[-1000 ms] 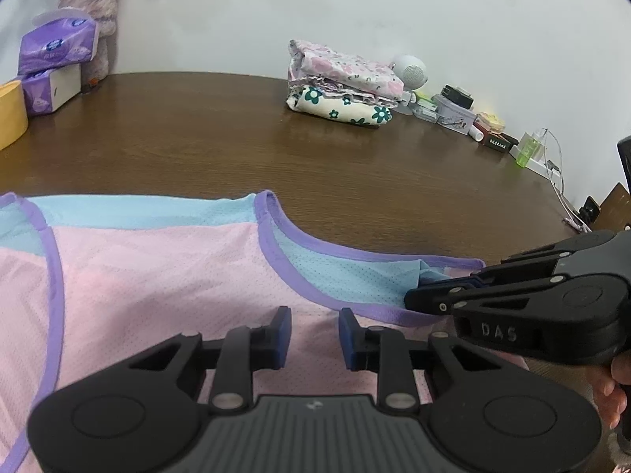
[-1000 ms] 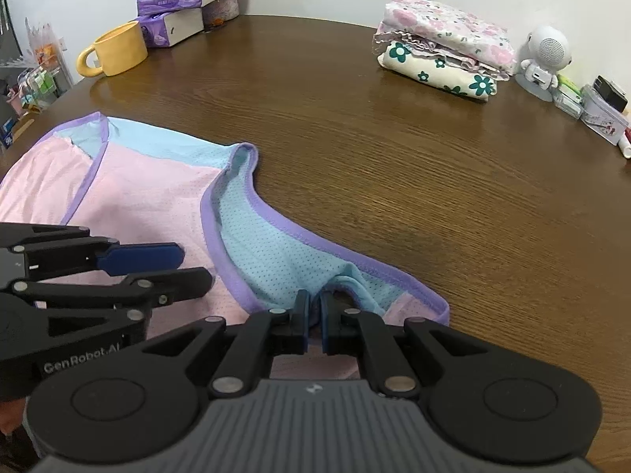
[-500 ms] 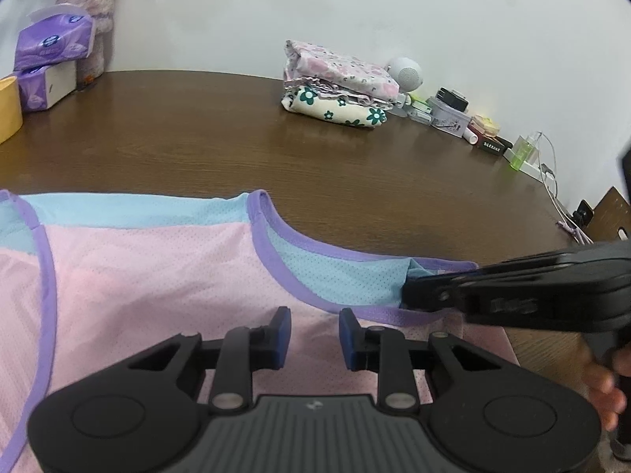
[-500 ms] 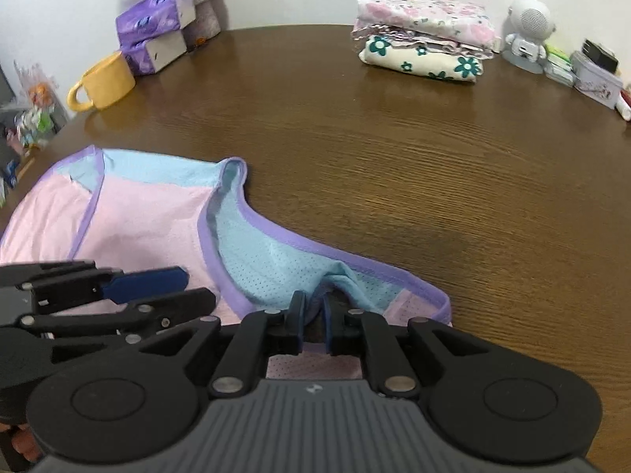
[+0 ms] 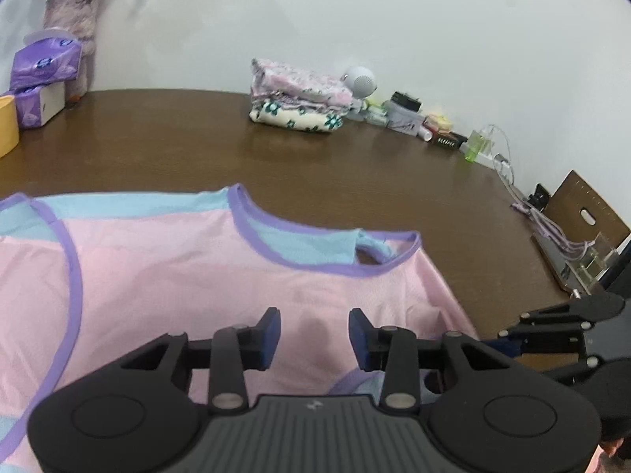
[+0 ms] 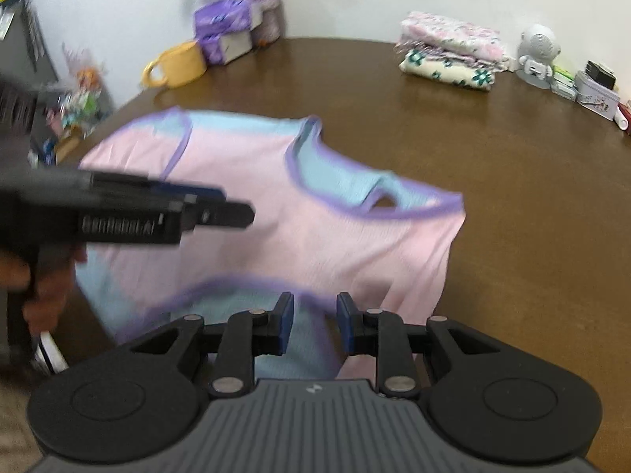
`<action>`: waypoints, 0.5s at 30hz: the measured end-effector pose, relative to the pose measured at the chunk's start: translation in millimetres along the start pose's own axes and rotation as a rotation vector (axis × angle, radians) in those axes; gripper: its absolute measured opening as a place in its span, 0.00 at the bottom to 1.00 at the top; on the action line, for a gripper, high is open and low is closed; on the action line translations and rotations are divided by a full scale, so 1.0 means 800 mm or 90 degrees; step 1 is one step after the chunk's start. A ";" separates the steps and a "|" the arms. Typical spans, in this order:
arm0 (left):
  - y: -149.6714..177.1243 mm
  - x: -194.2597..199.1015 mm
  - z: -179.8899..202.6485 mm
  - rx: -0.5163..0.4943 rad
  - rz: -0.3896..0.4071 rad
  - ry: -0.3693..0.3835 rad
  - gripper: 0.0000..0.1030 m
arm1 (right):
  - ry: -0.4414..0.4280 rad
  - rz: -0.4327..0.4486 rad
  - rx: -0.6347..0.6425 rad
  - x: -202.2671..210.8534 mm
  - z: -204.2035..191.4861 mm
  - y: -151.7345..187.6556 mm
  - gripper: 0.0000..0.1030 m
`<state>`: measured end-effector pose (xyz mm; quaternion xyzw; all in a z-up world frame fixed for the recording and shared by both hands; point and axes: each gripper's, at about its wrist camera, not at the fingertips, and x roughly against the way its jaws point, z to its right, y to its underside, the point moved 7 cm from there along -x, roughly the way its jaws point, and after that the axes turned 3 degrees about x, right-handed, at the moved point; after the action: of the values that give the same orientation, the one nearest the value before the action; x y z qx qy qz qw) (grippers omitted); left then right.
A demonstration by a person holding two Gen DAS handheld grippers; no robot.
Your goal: Fold clothes
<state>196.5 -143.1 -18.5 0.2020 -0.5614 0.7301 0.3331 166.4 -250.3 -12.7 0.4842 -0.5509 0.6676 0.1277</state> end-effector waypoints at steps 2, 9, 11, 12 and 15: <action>0.006 -0.002 -0.006 0.005 -0.003 -0.014 0.35 | 0.011 -0.006 0.007 -0.006 -0.004 0.008 0.23; 0.020 -0.010 -0.020 -0.005 -0.007 -0.057 0.35 | 0.046 -0.005 0.030 -0.021 -0.006 0.013 0.05; 0.020 -0.011 -0.025 -0.004 -0.004 -0.060 0.34 | 0.054 -0.014 0.031 -0.019 -0.003 0.015 0.05; 0.020 -0.011 -0.027 -0.003 -0.003 -0.062 0.34 | 0.061 -0.020 0.029 -0.017 0.000 0.016 0.05; 0.021 -0.012 -0.027 -0.006 0.000 -0.063 0.34 | 0.077 -0.034 0.026 -0.011 0.007 0.022 0.05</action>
<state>192.7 -127.5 -42.5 0.2365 -0.5807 0.7164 0.3059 160.8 -258.4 -30.9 0.4597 -0.5153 0.7033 0.1685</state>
